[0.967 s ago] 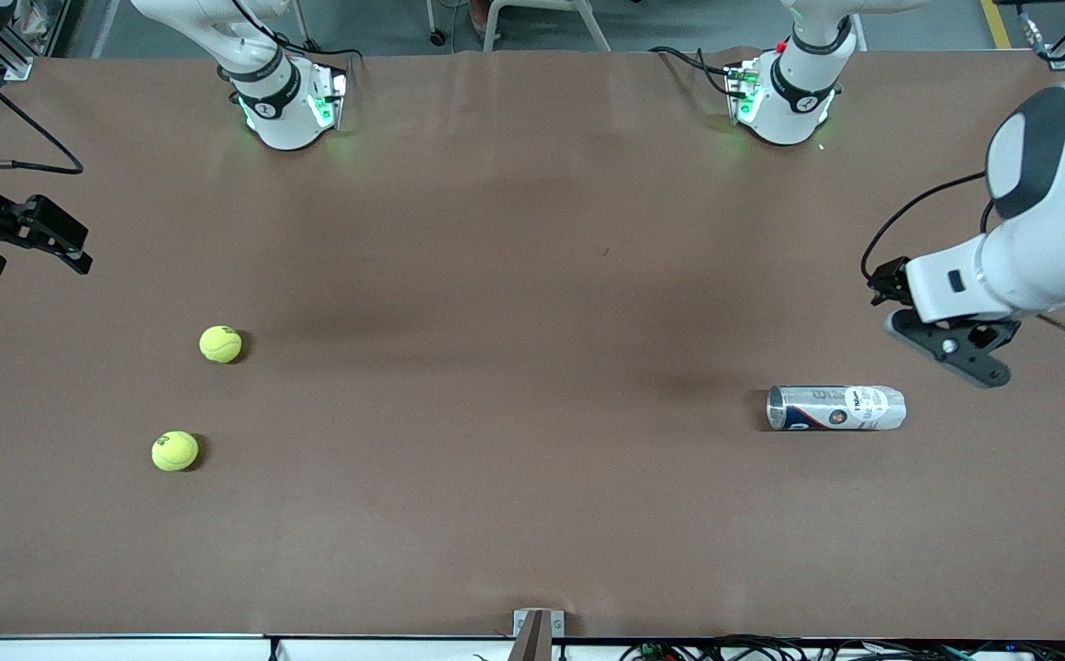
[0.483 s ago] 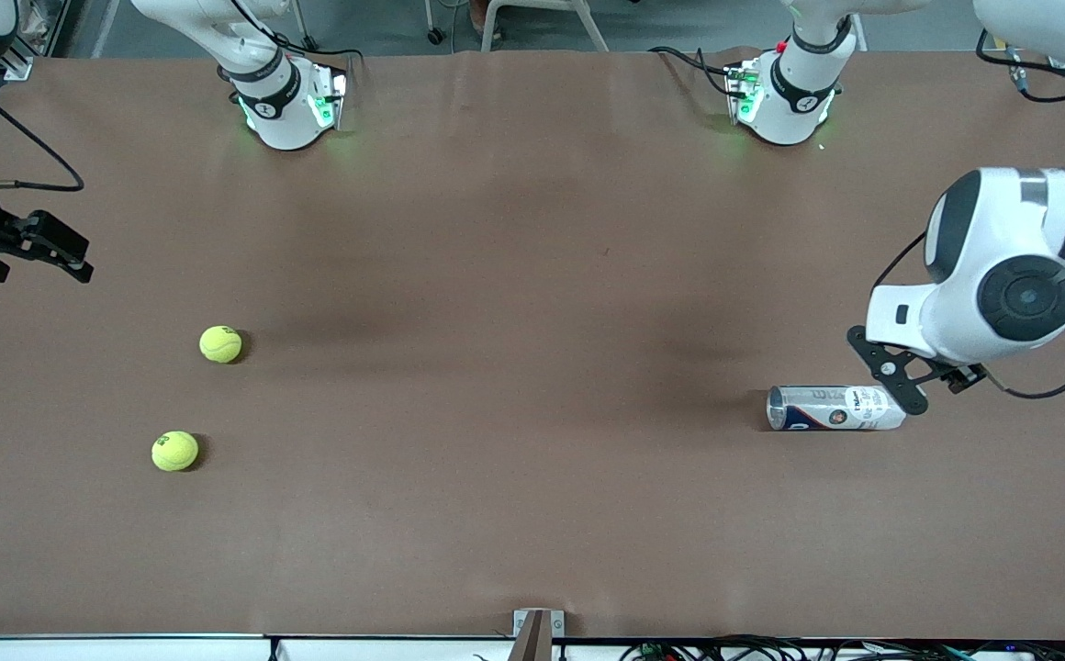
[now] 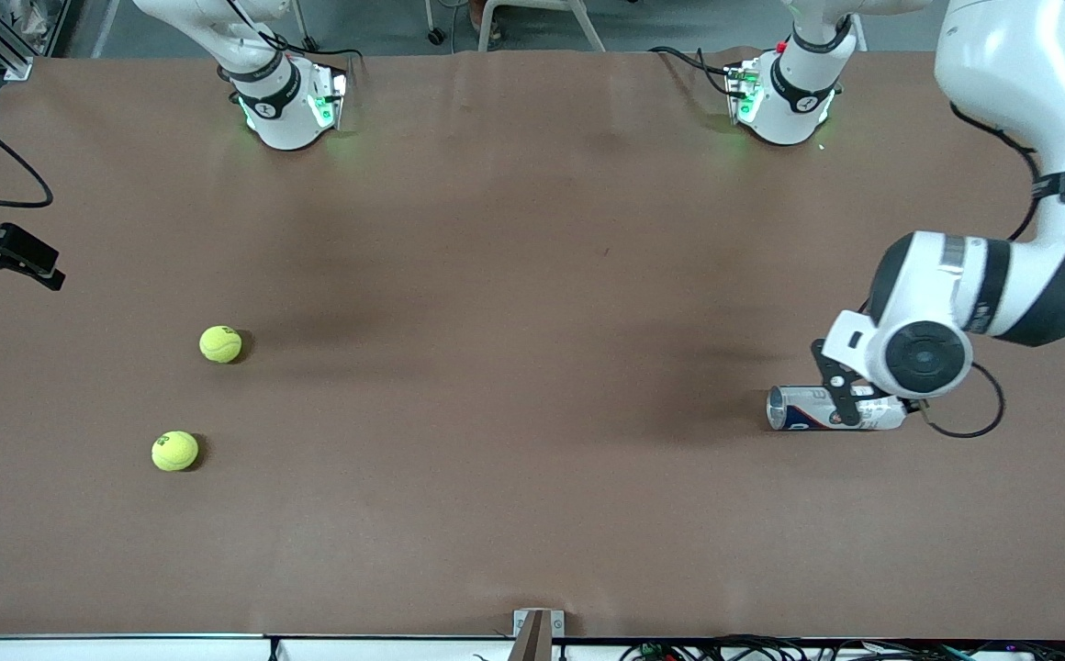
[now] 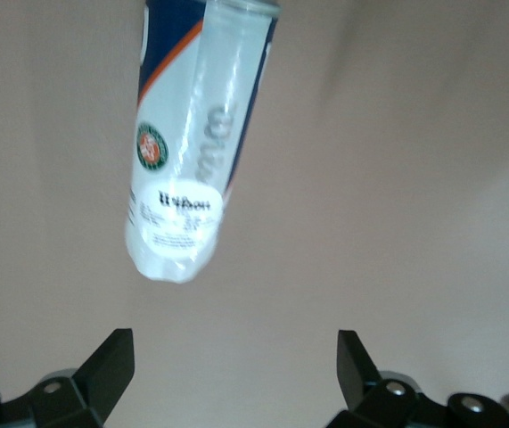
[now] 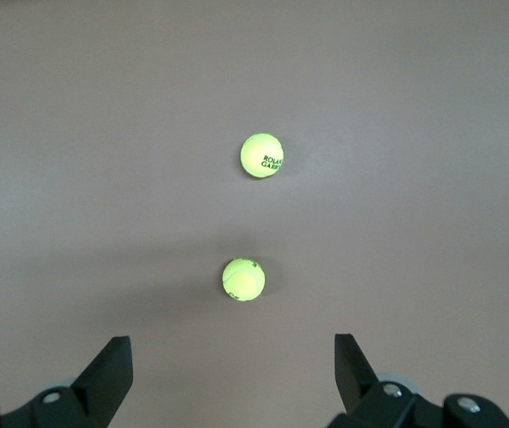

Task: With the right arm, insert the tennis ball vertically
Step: 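Lower the left gripper and grasp the tube around its body, then stand the tube upright with the left gripper while the right gripper reaches a ball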

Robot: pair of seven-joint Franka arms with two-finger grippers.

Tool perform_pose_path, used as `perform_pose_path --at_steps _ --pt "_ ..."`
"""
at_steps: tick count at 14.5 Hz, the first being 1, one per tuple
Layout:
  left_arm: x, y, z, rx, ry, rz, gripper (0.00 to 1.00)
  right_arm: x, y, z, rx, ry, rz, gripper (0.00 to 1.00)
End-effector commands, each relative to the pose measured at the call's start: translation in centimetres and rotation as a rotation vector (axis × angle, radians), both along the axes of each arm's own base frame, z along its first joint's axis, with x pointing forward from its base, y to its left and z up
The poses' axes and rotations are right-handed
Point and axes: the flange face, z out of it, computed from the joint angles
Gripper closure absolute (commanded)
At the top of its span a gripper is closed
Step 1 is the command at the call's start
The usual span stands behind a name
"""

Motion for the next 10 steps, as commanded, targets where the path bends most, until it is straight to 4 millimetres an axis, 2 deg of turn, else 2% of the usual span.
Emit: perform_pose_path --at_steps 1,4,7,10 --pt "-0.5 -0.6 -2.2 0.025 0.000 -0.072 0.00 -0.1 0.4 -0.1 -0.013 0.001 0.007 0.00" --pt "-0.3 -1.5 -3.1 0.056 -0.034 -0.154 0.00 0.2 0.5 -0.5 -0.012 0.010 0.009 0.00" --pt "0.3 -1.6 -4.0 0.082 -0.105 -0.128 0.00 0.5 0.6 -1.3 -0.011 0.025 0.010 0.00" --pt "0.2 -1.6 -6.3 0.131 -0.115 -0.110 0.00 1.5 0.0 -4.3 -0.006 0.082 0.001 0.00"
